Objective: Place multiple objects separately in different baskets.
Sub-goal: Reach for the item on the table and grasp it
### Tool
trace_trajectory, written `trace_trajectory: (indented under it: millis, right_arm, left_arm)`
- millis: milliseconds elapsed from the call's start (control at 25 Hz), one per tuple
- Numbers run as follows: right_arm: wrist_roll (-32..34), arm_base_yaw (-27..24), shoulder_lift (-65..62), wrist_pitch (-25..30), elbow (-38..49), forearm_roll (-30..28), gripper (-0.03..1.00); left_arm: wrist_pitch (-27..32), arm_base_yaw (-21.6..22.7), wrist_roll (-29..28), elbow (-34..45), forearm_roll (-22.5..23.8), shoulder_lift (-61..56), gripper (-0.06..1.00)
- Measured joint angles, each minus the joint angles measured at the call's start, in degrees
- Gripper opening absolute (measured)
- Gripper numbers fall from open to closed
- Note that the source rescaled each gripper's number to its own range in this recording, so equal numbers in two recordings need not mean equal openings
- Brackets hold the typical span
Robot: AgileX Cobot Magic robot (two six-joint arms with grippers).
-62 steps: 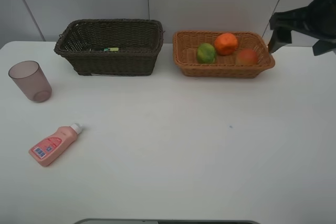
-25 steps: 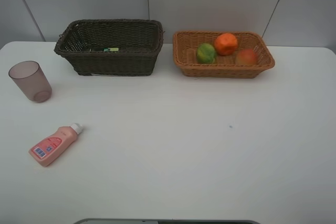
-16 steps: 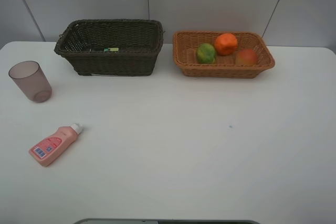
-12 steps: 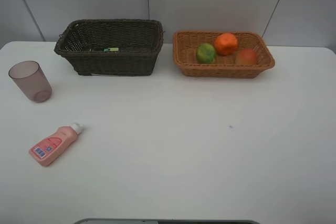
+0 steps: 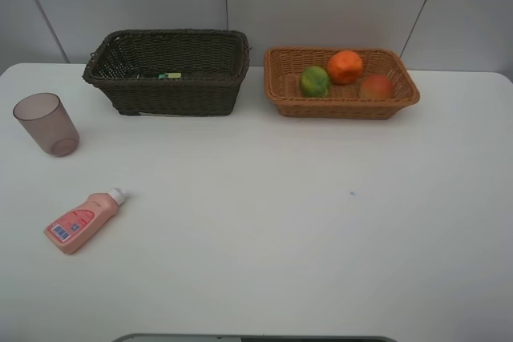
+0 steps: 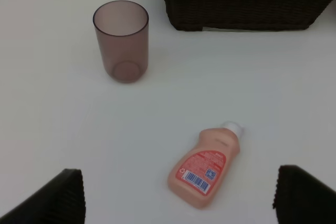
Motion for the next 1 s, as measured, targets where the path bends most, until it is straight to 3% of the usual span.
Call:
trace_trajectory:
  millis: [600,1000]
  right_arm:
    - [0.0,-0.1,0.0,-2.0,1.2,0.7,0.89]
    - [0.0,-4.4,0.0,-2.0,1.2,0.7,0.89]
  left_arm:
    - [0.0,0.0,0.0,0.0,0.0,0.0,0.92]
    - [0.0,0.0,0.0,0.0,0.0,0.0,0.92]
